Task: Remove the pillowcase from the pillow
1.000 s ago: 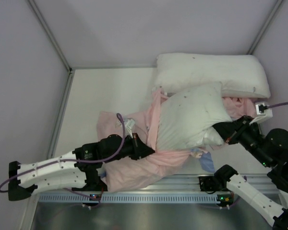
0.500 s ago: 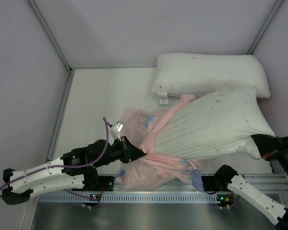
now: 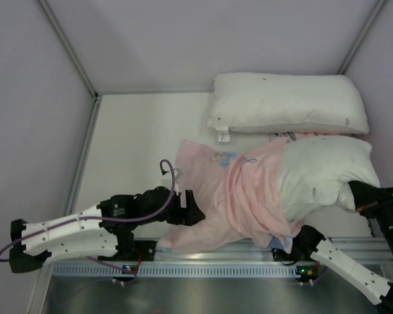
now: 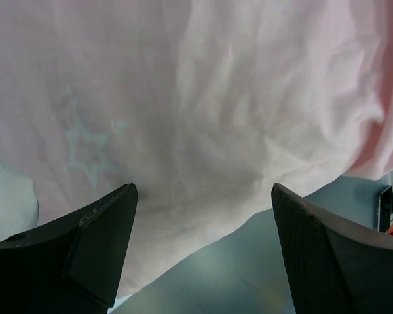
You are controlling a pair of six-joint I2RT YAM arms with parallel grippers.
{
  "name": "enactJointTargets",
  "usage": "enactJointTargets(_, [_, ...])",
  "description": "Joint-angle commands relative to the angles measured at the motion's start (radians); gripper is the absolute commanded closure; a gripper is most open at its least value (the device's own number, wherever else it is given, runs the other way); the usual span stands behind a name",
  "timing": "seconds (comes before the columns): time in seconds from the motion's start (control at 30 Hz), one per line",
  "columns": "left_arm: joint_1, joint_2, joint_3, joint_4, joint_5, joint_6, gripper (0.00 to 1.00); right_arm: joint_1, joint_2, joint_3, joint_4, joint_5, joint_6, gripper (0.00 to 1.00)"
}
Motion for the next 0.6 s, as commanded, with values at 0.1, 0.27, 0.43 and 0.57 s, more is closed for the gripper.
enactJointTargets(0.1, [0.002,-0.026,-0.025,-0.043,0.033,0.028,0.13,0.024,0.035,0.055,0.106,0.299,0.043,1.0])
enactJointTargets(0.27, [0.0,-0.072,-0.13,-0.043,0.078,-0.006,0.13,0.089,0.074,0.126,0.106,0.367,0.043,1.0])
enactJointTargets(0.43, [-0.001,-0.144,-0.164,-0.034,0.028,-0.038,0.12,0.165,0.055,0.191,0.083,0.35,0.072,1.0])
enactJointTargets(0.57, [0.0,-0.164,-0.167,-0.006,-0.048,-0.056,0.11,0.189,0.038,0.203,0.045,0.327,0.113,1.0])
